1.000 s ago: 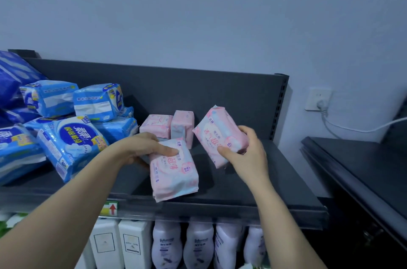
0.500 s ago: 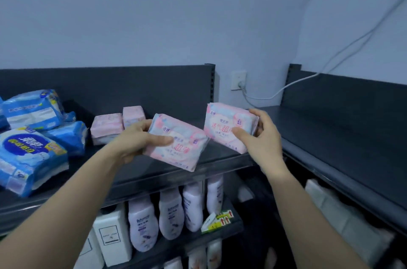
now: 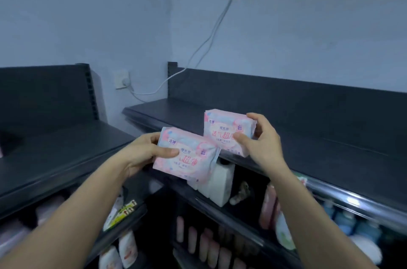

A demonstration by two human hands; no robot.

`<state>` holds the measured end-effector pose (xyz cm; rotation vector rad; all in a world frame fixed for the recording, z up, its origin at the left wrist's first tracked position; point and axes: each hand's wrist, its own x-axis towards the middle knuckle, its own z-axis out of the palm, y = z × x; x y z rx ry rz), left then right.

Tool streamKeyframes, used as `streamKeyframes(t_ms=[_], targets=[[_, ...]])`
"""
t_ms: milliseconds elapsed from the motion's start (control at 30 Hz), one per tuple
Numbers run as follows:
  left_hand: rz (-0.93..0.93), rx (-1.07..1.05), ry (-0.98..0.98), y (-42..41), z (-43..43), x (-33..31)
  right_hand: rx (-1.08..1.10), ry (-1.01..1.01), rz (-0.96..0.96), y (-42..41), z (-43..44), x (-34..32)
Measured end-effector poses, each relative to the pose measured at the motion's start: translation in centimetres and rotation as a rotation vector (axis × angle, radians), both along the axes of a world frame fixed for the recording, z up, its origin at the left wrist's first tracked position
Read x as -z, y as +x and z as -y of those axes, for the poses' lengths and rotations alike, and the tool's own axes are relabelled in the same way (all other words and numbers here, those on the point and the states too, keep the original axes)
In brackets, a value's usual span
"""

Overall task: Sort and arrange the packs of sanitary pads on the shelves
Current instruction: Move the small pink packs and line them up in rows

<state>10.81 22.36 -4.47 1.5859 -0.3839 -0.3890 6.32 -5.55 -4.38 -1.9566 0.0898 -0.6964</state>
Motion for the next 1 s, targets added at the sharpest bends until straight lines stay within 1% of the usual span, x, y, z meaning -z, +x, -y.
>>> streamKeyframes(t_ms=[200, 433, 533, 767, 1000], targets=[[0.009, 0.22, 0.009, -3.3, 13.2, -0.2, 0.191, -0.039, -0.003, -8.2, 11.6, -0.2], [0.03, 0.374, -0.017, -9.0, 28.0, 0.1, 0.358, -0.058, -0.032, -18.7, 24.2, -0.5], [-0.001, 0.44, -0.045, -11.4, 33.9, 0.5, 0.418, -0.066, -0.035, -23.1, 29.0, -0.4], [-0.021, 0.612, -0.058, -16.3, 46.6, 0.6, 0.585, -0.059, -0.062, -31.4, 38.4, 0.2], [-0.036, 0.768, -0.106, -19.5, 57.3, -0.5, 0.741, -0.05, -0.088, -37.1, 46.8, 1.4]])
